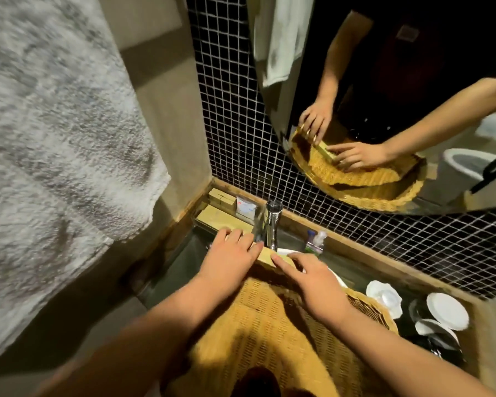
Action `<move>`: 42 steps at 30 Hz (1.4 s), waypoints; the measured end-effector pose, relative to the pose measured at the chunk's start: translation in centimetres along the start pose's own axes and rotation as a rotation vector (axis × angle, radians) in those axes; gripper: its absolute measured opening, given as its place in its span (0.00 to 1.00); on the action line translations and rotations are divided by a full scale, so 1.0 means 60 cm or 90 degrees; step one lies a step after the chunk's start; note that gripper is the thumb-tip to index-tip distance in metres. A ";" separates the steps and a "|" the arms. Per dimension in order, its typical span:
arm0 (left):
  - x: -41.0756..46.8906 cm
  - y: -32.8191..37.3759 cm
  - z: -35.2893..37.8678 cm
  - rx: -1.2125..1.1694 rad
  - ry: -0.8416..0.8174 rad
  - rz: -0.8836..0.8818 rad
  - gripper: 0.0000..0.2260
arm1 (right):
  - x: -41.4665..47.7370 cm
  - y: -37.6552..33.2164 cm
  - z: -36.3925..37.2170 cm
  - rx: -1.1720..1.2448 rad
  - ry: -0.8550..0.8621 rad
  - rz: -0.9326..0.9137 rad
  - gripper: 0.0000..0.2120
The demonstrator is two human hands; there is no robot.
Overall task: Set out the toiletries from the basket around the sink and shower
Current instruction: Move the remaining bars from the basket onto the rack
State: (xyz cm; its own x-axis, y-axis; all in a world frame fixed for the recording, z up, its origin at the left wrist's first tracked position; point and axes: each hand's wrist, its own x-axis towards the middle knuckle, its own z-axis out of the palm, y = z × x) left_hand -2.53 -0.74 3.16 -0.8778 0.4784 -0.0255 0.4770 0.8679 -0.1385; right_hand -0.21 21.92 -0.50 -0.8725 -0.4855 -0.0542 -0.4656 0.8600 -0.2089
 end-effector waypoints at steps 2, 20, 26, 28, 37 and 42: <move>0.017 -0.041 -0.015 0.009 0.020 -0.014 0.24 | 0.044 -0.011 -0.013 0.000 0.028 0.000 0.38; 0.062 -0.225 0.147 -0.085 -0.140 -0.141 0.42 | 0.322 -0.112 0.024 -0.088 -0.095 0.182 0.48; 0.078 -0.242 0.200 -0.112 -0.166 -0.138 0.40 | 0.356 -0.102 0.061 -0.074 -0.155 0.189 0.45; 0.087 -0.248 0.211 -0.113 -0.168 -0.140 0.40 | 0.366 -0.098 0.069 -0.077 -0.153 0.184 0.44; 0.119 -0.267 0.252 -0.035 -0.201 -0.084 0.47 | 0.395 -0.091 0.104 -0.115 -0.185 0.198 0.41; 0.128 -0.260 0.261 -0.049 -0.168 -0.058 0.48 | 0.399 -0.087 0.095 -0.158 -0.225 0.216 0.46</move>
State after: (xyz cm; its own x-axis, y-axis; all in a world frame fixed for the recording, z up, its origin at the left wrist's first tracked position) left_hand -17.39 -12.70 -10.39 -0.8935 0.3555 -0.2746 0.3890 0.9180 -0.0772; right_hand -17.81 4.91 -6.26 -0.8970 -0.1602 -0.4121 -0.2241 0.9682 0.1113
